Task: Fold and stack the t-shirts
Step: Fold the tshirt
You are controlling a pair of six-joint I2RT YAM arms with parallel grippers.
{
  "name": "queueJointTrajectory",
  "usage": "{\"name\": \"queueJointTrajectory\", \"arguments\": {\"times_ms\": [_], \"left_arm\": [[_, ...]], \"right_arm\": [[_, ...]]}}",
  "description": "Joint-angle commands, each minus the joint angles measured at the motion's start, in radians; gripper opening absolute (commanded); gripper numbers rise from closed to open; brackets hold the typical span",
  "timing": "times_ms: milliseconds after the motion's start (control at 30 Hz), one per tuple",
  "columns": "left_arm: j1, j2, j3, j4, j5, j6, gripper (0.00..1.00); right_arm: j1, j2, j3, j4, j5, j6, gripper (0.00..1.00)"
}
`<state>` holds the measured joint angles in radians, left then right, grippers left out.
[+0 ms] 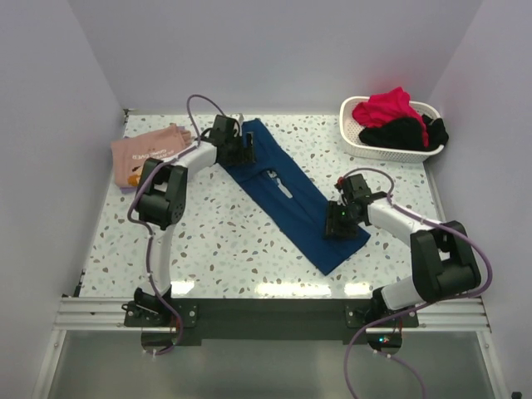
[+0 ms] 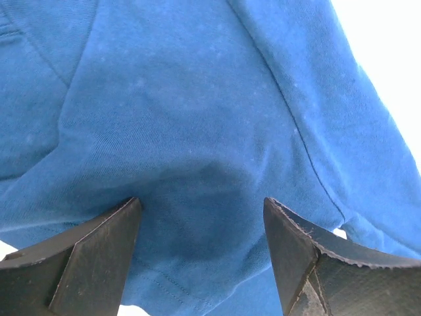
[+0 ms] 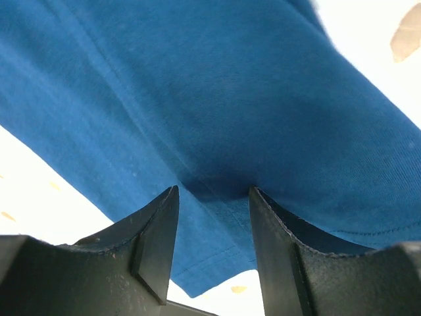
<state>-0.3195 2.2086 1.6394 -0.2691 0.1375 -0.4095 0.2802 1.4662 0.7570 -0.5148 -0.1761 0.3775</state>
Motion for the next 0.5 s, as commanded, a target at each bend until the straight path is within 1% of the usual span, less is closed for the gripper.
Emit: {"name": "queueJointTrajectory", "arguments": {"times_ms": [0,267,333,467], "left_arm": [[0.013,0.091,0.049,-0.024,0.016,-0.012,0.8],[0.023,0.187,0.195,-0.084,-0.024,0.015,0.8],[0.03,0.21,0.252,-0.102,-0.027,0.031,0.8],[0.037,0.264,0.332,-0.133,-0.032,0.058,0.8]], "right_arm": [[0.053,0.042,-0.03,0.035,-0.006,0.024,0.51],[0.226,0.054,-0.005,0.024,0.007,0.119,0.51],[0.257,0.051,-0.007,0.029,0.006,0.144,0.51],[0.362,0.062,0.014,0.033,0.009,0.195,0.51]]}}
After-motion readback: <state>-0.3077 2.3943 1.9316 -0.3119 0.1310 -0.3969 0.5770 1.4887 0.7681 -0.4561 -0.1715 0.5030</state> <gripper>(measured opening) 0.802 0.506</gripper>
